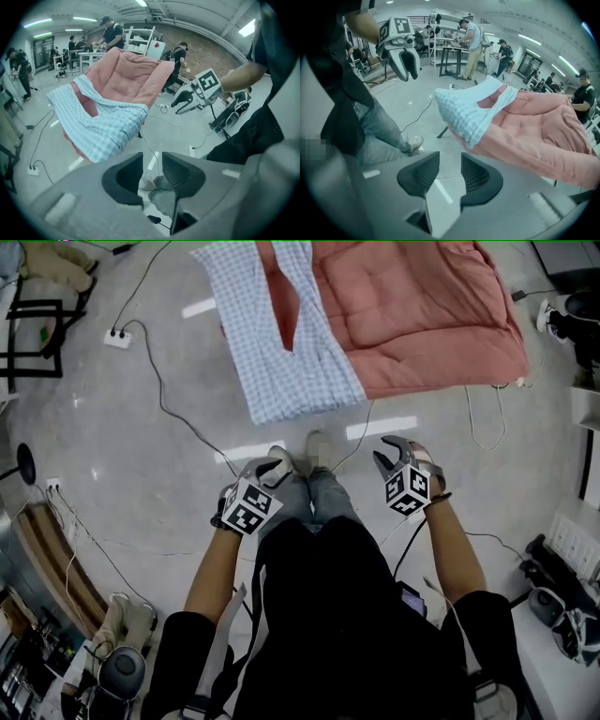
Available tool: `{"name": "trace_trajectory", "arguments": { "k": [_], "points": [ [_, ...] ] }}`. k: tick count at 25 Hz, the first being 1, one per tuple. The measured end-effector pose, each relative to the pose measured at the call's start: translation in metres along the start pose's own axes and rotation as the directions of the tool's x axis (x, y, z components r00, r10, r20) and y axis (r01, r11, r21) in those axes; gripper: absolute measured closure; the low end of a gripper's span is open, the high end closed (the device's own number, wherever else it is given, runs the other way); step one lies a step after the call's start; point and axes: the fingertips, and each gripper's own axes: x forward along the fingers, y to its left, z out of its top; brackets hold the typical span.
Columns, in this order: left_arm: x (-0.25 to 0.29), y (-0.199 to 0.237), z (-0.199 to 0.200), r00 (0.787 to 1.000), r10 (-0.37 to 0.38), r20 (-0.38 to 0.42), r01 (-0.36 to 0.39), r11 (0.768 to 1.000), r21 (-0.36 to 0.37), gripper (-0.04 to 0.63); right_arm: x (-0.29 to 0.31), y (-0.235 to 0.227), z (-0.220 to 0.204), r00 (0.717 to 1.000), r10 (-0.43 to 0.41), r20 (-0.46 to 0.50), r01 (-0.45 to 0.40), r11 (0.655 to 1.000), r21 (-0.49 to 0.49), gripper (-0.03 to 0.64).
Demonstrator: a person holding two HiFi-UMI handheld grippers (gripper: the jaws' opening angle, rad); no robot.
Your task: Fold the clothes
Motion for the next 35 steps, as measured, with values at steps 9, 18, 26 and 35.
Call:
{"name": "trace_trajectory", "arguments": {
  "k": [9,18,26,35],
  "points": [
    [-0.035,0.048,0.076,0.993,0.068,0.093,-0.059,0.994,-0.092,0.471,-0.018,-0.061,0.055,0.988,-0.045,0.148,0.018,0.983,0.183,0.494],
    [-0.098,0.092,0.159,0.972,0.177,0.151,-0.179,0.984,-0.001,0.512,-0.043,-0.112,0.115,0.952,-0.149,0.268,0.075,0.961,0.266,0.519],
    [-0.117,0.174,0.187,0.976,0.123,0.18,-0.14,0.987,0.082,0.517,-0.021,-0.143,0.161,0.949,-0.22,0.225,0.12,0.914,0.387,0.532],
    [-0.121,0.321,0.201,0.997,-0.056,0.06,0.041,0.975,0.22,0.517,0.045,-0.186,0.24,0.96,-0.273,0.066,0.19,0.804,0.563,0.535]
  ]
}}
